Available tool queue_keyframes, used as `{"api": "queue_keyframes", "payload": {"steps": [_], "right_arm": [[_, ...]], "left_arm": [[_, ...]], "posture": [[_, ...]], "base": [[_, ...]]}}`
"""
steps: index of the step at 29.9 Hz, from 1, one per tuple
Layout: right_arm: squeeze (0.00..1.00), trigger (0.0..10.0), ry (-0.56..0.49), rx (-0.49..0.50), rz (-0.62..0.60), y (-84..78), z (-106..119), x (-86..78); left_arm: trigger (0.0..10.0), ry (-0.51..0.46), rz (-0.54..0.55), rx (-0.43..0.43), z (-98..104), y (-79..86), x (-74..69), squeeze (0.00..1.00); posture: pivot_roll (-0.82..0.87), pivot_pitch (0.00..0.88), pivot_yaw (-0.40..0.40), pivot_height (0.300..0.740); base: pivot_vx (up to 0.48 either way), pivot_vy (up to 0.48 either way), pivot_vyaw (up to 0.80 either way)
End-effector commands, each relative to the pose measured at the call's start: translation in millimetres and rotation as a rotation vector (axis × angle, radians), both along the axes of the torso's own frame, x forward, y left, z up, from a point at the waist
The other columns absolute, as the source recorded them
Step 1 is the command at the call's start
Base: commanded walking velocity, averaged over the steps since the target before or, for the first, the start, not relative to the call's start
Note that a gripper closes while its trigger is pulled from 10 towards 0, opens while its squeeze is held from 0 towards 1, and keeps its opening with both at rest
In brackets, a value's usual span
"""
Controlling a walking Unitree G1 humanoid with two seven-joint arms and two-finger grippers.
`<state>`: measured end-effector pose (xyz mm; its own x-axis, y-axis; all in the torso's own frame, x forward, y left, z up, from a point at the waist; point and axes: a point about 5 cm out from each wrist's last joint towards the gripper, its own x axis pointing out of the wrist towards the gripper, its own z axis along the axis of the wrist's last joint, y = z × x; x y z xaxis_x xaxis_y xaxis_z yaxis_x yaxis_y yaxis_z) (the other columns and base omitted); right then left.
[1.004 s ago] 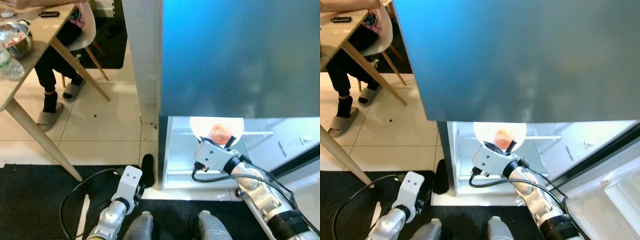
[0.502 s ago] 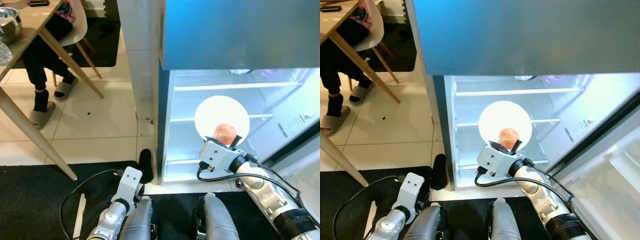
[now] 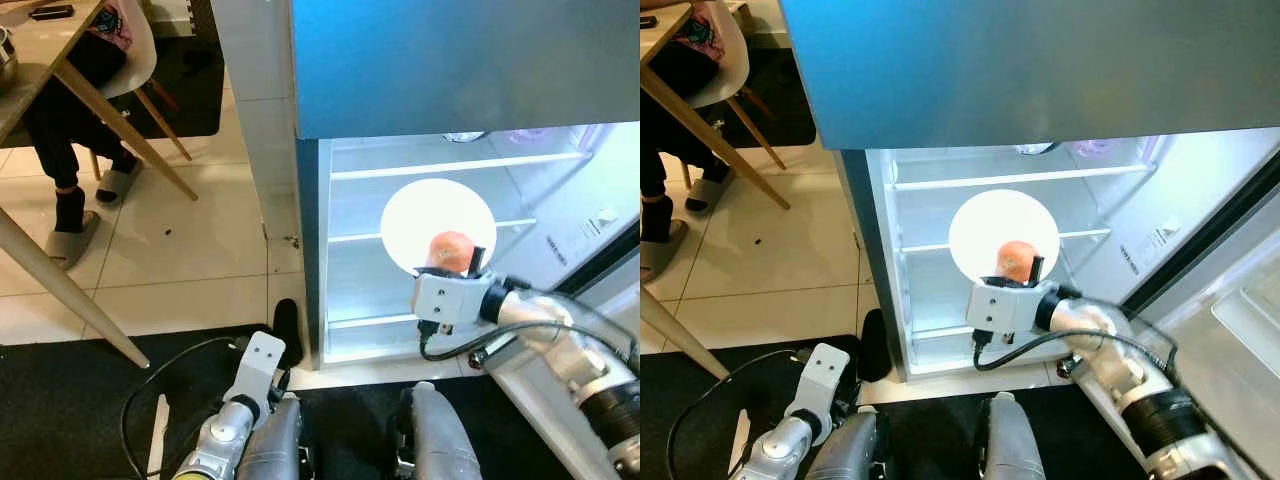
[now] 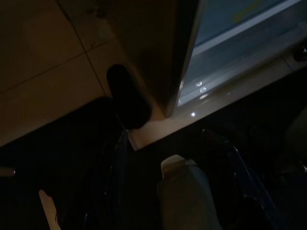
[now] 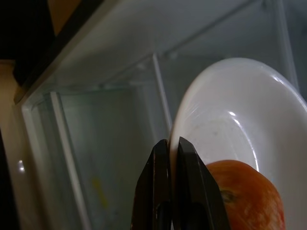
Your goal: Restocking fridge
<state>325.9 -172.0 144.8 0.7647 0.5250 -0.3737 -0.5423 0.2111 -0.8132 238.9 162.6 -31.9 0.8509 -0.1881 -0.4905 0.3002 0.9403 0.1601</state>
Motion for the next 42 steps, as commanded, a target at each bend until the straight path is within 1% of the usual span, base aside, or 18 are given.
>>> {"api": "queue_keyframes", "payload": {"steps": [1, 2, 4, 6, 17, 22, 23, 25, 27, 28, 29, 30, 31, 32, 36, 38, 39, 42], "right_arm": [[0.0, 10.0, -0.041, 0.012, 0.064, 7.4, 19, 4.8], [0.0, 10.0, -0.041, 0.012, 0.064, 7.4, 19, 4.8], [0.0, 10.0, -0.066, 0.042, 0.059, 9.6, 32, 12.6], [0.0, 10.0, -0.073, 0.052, 0.047, 9.6, 34, 15.7], [0.0, 10.0, -0.046, 0.068, 0.03, 8.9, 29, 15.7], [0.0, 10.0, -0.06, 0.065, 0.023, 5.2, 33, 19.2], [0.0, 10.0, -0.065, 0.061, 0.022, 4.8, 34, 19.8], [0.0, 10.0, -0.069, 0.06, 0.025, 3.7, 36, 20.7], [0.0, 10.0, -0.07, 0.059, 0.028, 3.0, 38, 21.2], [0.0, 10.0, -0.072, 0.056, 0.031, 2.5, 40, 21.4], [0.0, 10.0, -0.072, 0.056, 0.031, 2.5, 40, 21.4], [0.0, 10.0, -0.074, 0.053, 0.032, 1.6, 41, 21.7], [0.0, 10.0, -0.081, 0.047, 0.034, -0.5, 46, 22.8], [0.0, 10.0, -0.081, 0.047, 0.034, -0.5, 46, 22.8], [0.0, 10.0, -0.103, 0.038, 0.034, -3.9, 56, 25.3], [0.0, 10.0, -0.127, 0.031, 0.048, -4.8, 67, 26.5], [0.0, 10.0, -0.127, 0.031, 0.048, -4.8, 67, 26.5], [0.0, 10.0, -0.169, 0.025, 0.095, -0.9, 90, 26.3]], "left_arm": [[10.0, 0.027, -0.011, 0.019, -4, 4.1, -6.0, 0.0], [10.0, 0.027, -0.011, 0.019, -4, 4.1, -6.0, 0.0], [10.0, 0.025, -0.013, 0.017, -4, 3.1, -5.8, 0.0], [10.0, 0.024, -0.013, 0.016, -4, 3.0, -5.6, 0.0], [10.0, 0.028, -0.019, 0.022, -4, 5.1, -5.7, 0.0], [10.0, -0.006, -0.088, 0.015, 1, -3.3, -3.2, 0.0], [10.0, -0.025, -0.122, 0.005, 4, -8.1, -2.0, 0.0], [10.0, -0.113, -0.272, -0.041, 20, -29.2, 3.7, 0.0], [10.0, -0.164, -0.372, -0.075, 33, -43.6, 5.8, 0.0], [10.0, -0.179, -0.413, -0.089, 38, -49.3, 6.4, 0.0], [10.0, -0.179, -0.413, -0.089, 38, -49.3, 6.4, 0.0], [10.0, -0.194, -0.451, -0.104, 43, -55.2, 7.0, 0.0], [10.0, -0.241, -0.487, -0.122, 54, -64.7, 11.4, 0.0], [10.0, -0.241, -0.487, -0.122, 54, -64.7, 11.4, 0.0], [10.0, -0.321, -0.493, -0.146, 72, -76.1, 20.4, 0.0], [10.0, -0.381, -0.483, -0.173, 87, -83.6, 27.1, 0.0], [10.0, -0.381, -0.483, -0.173, 87, -83.6, 27.1, 0.0], [10.0, -0.456, -0.467, -0.197, 106, -88.7, 32.1, 0.0]], "posture": [[-0.08, 0.181, 0.008, 0.633], [-0.08, 0.181, 0.008, 0.633], [-0.07, 0.182, 0.008, 0.633], [-0.07, 0.182, 0.009, 0.633], [-0.07, 0.186, 0.018, 0.599], [-0.08, 0.186, 0.018, 0.589], [-0.07, 0.186, 0.017, 0.589], [-0.07, 0.186, 0.015, 0.589], [-0.07, 0.185, 0.015, 0.589], [-0.08, 0.185, 0.016, 0.589], [-0.08, 0.185, 0.016, 0.589], [-0.08, 0.184, 0.016, 0.589], [-0.08, 0.184, 0.018, 0.589], [-0.08, 0.184, 0.018, 0.589], [-0.08, 0.183, 0.019, 0.589], [-0.09, 0.183, 0.019, 0.589], [-0.09, 0.183, 0.019, 0.589], [-0.09, 0.184, 0.016, 0.589]], "base": [[0.0, 0.0, 0.0], [0.0, 0.0, 0.0], [0.0, 0.0, 0.0], [0.0, 0.0, 0.0], [0.0, 0.0, 0.0], [0.0, 0.0, 0.0], [0.0, 0.0, 0.0], [0.0, 0.0, 0.0], [0.0, 0.0, 0.0], [0.0, 0.0, 0.0], [0.0, 0.0, 0.0], [0.0, 0.0, 0.0], [0.0, 0.0, 0.0], [0.0, 0.0, 0.0], [0.0, 0.0, 0.0], [0.0, 0.0, 0.0], [0.0, 0.0, 0.0], [0.0, 0.0, 0.0]]}}
